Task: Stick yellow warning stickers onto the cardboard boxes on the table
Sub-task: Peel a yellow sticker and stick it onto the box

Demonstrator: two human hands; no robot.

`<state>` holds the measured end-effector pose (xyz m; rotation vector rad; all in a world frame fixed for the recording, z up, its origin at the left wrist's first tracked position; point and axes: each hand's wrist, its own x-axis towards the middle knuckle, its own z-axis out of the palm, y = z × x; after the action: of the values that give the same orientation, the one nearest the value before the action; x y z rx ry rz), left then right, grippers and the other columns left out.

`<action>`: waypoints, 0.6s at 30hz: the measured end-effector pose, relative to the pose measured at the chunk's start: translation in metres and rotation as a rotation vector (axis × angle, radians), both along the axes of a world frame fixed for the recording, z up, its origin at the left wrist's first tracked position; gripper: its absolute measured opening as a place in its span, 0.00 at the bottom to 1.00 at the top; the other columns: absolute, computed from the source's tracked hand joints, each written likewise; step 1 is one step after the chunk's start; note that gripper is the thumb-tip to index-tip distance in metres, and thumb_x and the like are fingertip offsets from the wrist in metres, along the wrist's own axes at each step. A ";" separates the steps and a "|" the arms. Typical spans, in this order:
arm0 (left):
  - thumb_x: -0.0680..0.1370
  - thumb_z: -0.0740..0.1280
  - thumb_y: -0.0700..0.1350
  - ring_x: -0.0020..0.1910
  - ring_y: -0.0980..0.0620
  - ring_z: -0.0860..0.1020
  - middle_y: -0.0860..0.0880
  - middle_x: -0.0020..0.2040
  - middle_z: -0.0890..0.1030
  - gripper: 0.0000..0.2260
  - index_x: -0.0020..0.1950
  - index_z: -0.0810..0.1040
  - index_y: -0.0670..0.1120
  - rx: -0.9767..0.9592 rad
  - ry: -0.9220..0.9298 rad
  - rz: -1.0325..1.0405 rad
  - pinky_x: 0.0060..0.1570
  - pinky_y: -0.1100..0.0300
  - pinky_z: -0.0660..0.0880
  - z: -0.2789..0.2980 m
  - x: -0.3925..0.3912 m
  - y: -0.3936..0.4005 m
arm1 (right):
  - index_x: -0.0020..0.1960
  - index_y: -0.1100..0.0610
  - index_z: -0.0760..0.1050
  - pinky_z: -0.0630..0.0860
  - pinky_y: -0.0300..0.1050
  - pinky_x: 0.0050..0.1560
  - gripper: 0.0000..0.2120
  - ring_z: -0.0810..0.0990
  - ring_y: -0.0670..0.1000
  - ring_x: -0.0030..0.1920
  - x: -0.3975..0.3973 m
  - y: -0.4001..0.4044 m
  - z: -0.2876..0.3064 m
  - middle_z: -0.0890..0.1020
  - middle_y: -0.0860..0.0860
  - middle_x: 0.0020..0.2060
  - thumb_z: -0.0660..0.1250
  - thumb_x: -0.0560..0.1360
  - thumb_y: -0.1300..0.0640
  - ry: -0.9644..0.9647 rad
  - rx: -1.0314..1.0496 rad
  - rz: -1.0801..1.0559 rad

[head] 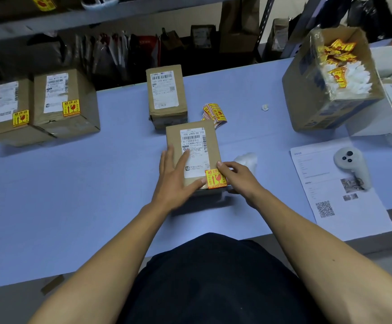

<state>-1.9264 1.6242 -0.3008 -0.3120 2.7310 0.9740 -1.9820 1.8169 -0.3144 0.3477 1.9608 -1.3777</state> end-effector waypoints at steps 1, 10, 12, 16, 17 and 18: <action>0.74 0.70 0.63 0.80 0.50 0.39 0.50 0.81 0.38 0.43 0.81 0.51 0.52 0.011 -0.007 0.018 0.76 0.53 0.48 0.000 0.002 0.001 | 0.71 0.51 0.70 0.79 0.49 0.54 0.27 0.81 0.49 0.55 0.001 0.002 -0.002 0.81 0.51 0.57 0.64 0.78 0.38 0.012 -0.018 0.007; 0.75 0.71 0.58 0.79 0.57 0.43 0.54 0.81 0.37 0.45 0.81 0.46 0.52 0.110 -0.005 0.061 0.66 0.64 0.54 0.005 0.004 0.002 | 0.74 0.47 0.68 0.77 0.55 0.64 0.33 0.79 0.48 0.62 0.001 0.007 -0.003 0.80 0.48 0.62 0.67 0.74 0.35 0.048 -0.041 0.090; 0.76 0.70 0.57 0.80 0.56 0.45 0.53 0.81 0.39 0.44 0.81 0.45 0.51 0.140 -0.019 0.137 0.68 0.63 0.53 0.001 0.004 -0.002 | 0.76 0.44 0.64 0.74 0.58 0.67 0.41 0.75 0.50 0.66 0.002 0.008 -0.001 0.76 0.49 0.68 0.67 0.68 0.28 0.012 -0.054 0.089; 0.76 0.71 0.56 0.78 0.49 0.60 0.51 0.81 0.56 0.42 0.81 0.48 0.54 0.359 -0.127 0.408 0.74 0.46 0.64 -0.005 -0.006 -0.012 | 0.79 0.42 0.57 0.69 0.59 0.71 0.42 0.69 0.52 0.73 -0.004 0.002 0.001 0.67 0.51 0.76 0.66 0.69 0.30 -0.025 -0.098 0.040; 0.76 0.72 0.54 0.75 0.48 0.64 0.50 0.79 0.61 0.41 0.81 0.50 0.55 0.444 -0.161 0.475 0.71 0.45 0.68 -0.005 -0.010 -0.014 | 0.79 0.43 0.55 0.68 0.57 0.72 0.38 0.67 0.52 0.75 -0.006 0.000 0.001 0.64 0.51 0.77 0.66 0.74 0.36 -0.023 -0.110 0.026; 0.75 0.73 0.52 0.72 0.48 0.69 0.50 0.77 0.65 0.40 0.80 0.53 0.55 0.524 -0.189 0.529 0.68 0.46 0.72 -0.005 -0.014 -0.015 | 0.80 0.44 0.54 0.69 0.55 0.72 0.35 0.65 0.52 0.75 -0.010 -0.002 0.001 0.61 0.51 0.78 0.65 0.77 0.41 -0.018 -0.120 0.016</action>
<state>-1.9406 1.6095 -0.3059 -0.9880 2.1484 1.6394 -1.9917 1.8145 -0.3131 0.2867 1.8524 -1.4693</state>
